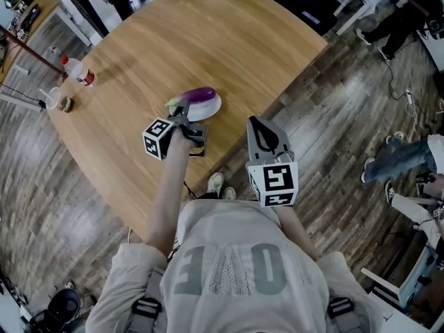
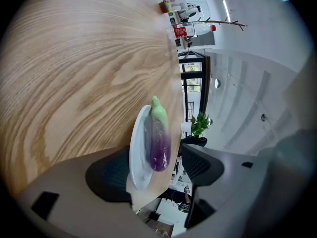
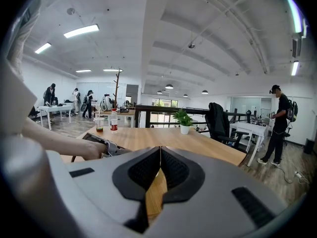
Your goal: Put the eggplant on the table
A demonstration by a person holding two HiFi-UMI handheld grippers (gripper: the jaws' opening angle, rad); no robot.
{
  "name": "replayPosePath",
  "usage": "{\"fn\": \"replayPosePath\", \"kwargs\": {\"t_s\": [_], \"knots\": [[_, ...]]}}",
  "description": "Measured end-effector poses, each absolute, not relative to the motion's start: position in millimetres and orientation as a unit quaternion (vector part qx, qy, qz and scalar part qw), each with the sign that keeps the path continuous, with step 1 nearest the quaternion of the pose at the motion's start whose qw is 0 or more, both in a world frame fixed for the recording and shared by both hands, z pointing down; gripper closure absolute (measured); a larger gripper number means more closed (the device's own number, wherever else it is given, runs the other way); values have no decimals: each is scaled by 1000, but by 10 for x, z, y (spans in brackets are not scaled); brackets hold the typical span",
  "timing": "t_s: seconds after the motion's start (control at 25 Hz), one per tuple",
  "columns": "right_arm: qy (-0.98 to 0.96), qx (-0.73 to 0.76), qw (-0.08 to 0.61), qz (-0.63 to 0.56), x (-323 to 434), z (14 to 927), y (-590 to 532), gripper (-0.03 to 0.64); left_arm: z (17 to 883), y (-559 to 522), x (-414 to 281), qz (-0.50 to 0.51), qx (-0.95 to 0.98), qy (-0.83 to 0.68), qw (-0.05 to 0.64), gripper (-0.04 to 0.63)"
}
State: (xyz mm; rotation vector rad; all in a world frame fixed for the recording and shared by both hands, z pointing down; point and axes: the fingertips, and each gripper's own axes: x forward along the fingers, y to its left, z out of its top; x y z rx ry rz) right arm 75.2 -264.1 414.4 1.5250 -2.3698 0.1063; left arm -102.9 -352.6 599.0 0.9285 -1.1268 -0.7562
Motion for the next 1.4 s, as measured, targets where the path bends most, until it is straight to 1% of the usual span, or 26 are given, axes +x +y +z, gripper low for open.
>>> {"fn": "replayPosePath", "kwargs": {"t_s": [0.32,0.64,0.84,0.96,1.08,1.16,1.2,1.28,1.36,1.4], "knots": [[-835,527,156,34,685,4102,-2587,598,5973,-3363,-1043,-341,393,-506,688,268],[-839,523,148,32,672,4050,-2514,598,5851,-3217,-1072,-342,396,-514,680,247],[-842,520,140,21,642,3992,-2473,598,5526,-3147,-1154,-361,419,-518,653,221],[-845,519,126,17,593,3881,-2482,598,5057,-3189,-1259,-384,459,-515,614,216],[-849,519,100,12,559,3680,-2506,598,4225,-3244,-1362,-434,540,-485,533,216],[-850,521,77,5,547,3507,-2531,598,3514,-3217,-1384,-452,622,-464,439,216],[-851,521,65,0,537,3412,-2542,598,3162,-3163,-1393,-443,664,-470,377,216],[-853,520,42,-12,510,3220,-2552,598,2549,-2977,-1431,-397,726,-514,226,216],[-856,517,22,-23,482,3044,-2546,598,2042,-2730,-1412,-357,761,-536,75,217],[-857,515,12,-28,470,2971,-2537,598,1846,-2598,-1363,-343,774,-532,13,218]]}}
